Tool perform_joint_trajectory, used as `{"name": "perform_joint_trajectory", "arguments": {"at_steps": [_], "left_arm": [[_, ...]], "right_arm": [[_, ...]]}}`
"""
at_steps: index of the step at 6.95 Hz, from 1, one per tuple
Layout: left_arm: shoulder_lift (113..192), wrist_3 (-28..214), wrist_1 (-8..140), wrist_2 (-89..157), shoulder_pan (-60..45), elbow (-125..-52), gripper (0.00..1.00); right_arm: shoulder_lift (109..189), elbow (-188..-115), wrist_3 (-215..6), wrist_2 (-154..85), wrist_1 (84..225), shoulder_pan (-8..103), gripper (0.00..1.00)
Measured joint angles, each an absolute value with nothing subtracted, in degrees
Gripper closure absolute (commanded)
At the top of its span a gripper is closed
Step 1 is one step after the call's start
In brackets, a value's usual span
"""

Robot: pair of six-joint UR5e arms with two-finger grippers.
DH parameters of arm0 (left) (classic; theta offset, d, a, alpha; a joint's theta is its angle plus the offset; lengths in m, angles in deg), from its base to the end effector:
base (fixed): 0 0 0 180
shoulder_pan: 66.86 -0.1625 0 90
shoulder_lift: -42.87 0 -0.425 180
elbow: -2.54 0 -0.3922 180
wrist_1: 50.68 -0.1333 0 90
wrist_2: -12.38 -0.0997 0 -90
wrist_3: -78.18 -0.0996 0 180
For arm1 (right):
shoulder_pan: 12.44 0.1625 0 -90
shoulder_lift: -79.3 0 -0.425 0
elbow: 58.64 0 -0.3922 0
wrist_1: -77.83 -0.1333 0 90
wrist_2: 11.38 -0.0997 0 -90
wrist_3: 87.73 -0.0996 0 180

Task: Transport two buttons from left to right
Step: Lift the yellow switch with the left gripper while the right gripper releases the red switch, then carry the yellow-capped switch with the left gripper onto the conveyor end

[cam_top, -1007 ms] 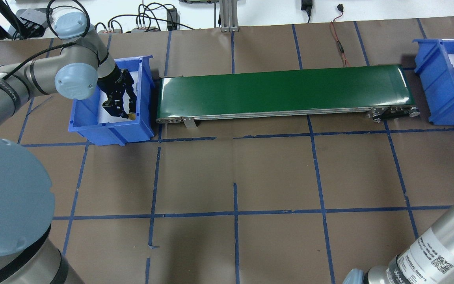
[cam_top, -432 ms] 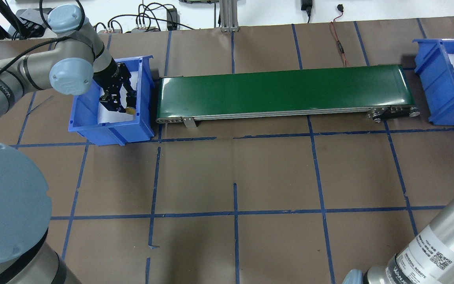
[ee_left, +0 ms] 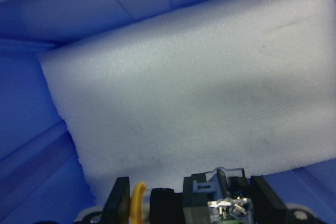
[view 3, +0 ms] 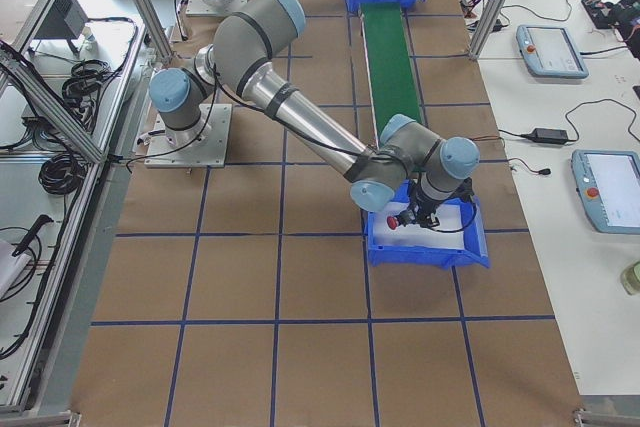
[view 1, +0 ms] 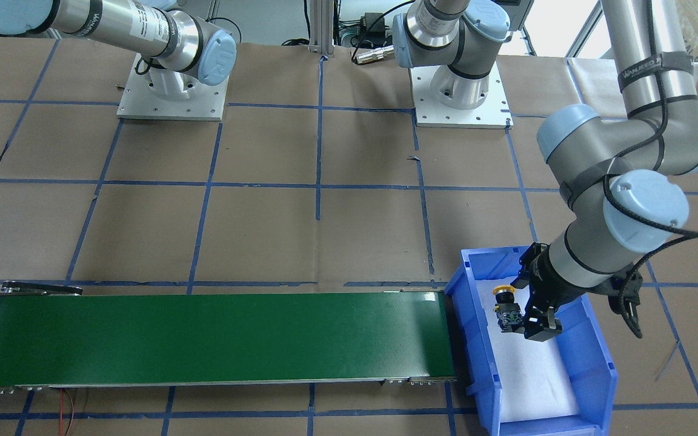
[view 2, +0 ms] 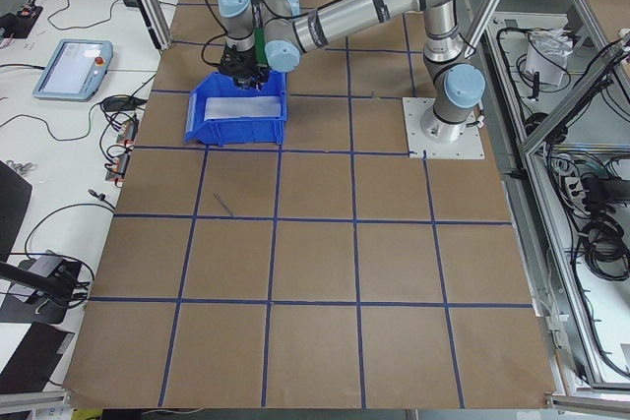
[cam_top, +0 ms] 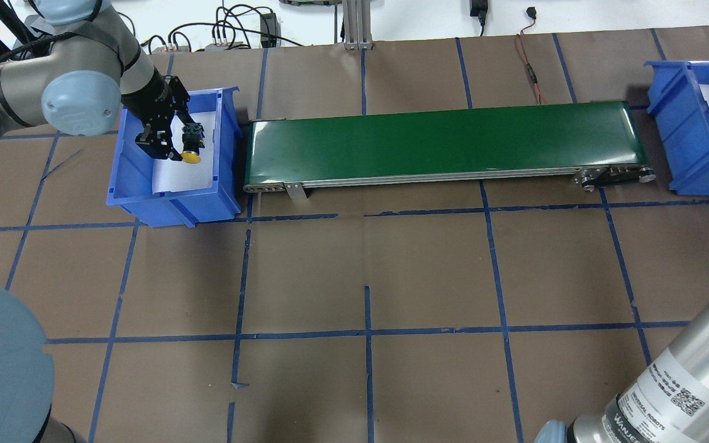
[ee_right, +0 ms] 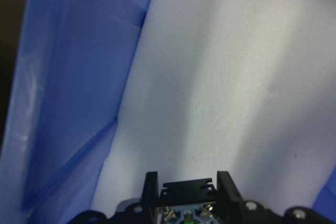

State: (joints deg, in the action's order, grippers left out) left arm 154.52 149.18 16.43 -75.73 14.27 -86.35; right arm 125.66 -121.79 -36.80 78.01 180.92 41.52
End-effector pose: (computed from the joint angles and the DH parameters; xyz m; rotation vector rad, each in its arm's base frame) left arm -0.0382 -0.6413 0.3245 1.9840 -2.3716 0.0280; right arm -0.3396 -0.6951 0.2510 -0.3997 3.0629 0.0611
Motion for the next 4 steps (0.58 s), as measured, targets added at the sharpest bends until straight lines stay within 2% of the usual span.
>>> {"name": "perform_joint_trajectory", "arguments": {"at_steps": [2,4], "left_arm": [[148.32,149.45,19.09,-75.75,14.74,-86.28,0.27],[144.78,150.44,20.12,-75.86,16.78,-86.00,0.27]], "right_arm": [[125.20,-121.60,-36.84,77.87,181.00,41.51,0.41],[125.05,-121.45,-36.83,77.83,181.00,41.44,0.40]]}}
